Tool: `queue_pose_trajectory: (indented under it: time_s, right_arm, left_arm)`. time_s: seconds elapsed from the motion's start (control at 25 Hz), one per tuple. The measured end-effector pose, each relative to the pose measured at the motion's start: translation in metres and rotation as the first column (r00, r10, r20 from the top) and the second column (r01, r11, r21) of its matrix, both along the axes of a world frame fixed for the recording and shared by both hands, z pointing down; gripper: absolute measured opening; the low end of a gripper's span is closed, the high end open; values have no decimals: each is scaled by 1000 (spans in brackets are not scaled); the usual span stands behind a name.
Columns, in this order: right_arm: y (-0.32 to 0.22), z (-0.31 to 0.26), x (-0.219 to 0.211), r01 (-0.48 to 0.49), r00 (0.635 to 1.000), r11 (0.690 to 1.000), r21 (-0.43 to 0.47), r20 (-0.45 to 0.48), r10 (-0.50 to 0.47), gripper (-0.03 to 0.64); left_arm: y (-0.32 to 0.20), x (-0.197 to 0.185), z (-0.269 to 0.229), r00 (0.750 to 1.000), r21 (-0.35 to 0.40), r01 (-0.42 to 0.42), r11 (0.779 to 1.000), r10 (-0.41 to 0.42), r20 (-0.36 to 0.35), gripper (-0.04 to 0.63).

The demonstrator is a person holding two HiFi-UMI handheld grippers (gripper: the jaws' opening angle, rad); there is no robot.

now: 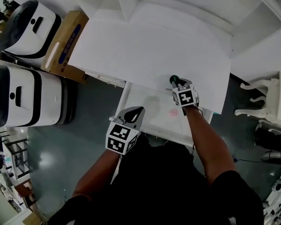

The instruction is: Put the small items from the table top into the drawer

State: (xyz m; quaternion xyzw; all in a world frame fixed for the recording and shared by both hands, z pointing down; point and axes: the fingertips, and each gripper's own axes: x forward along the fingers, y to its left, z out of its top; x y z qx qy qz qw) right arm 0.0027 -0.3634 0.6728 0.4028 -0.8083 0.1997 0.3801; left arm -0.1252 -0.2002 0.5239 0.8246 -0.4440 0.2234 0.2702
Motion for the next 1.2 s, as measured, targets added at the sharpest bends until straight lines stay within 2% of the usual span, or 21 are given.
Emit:
queue_pose_trajectory:
  time_s: [0.44, 0.6, 0.68, 1.2]
  right_arm:
    - [0, 8, -1, -8, 1000, 998, -57, 29, 10, 84]
    - [1, 6, -1, -1, 999, 998, -68, 43, 4, 60]
    - [2, 4, -3, 10, 999, 998, -62, 38, -7, 35]
    - [4, -15, -5, 10, 999, 1000, -9, 50, -10, 28]
  left_arm:
    - [-4, -1, 2, 1000, -11, 6, 1000, -6, -9, 3]
    - [-4, 1, 0, 1000, -8, 2, 1000, -2, -11, 3]
    - [-4, 1, 0, 1000, -6, 0, 1000, 0, -11, 3]
    - [3, 3, -1, 1000, 1, -2, 1000, 2, -14, 3]
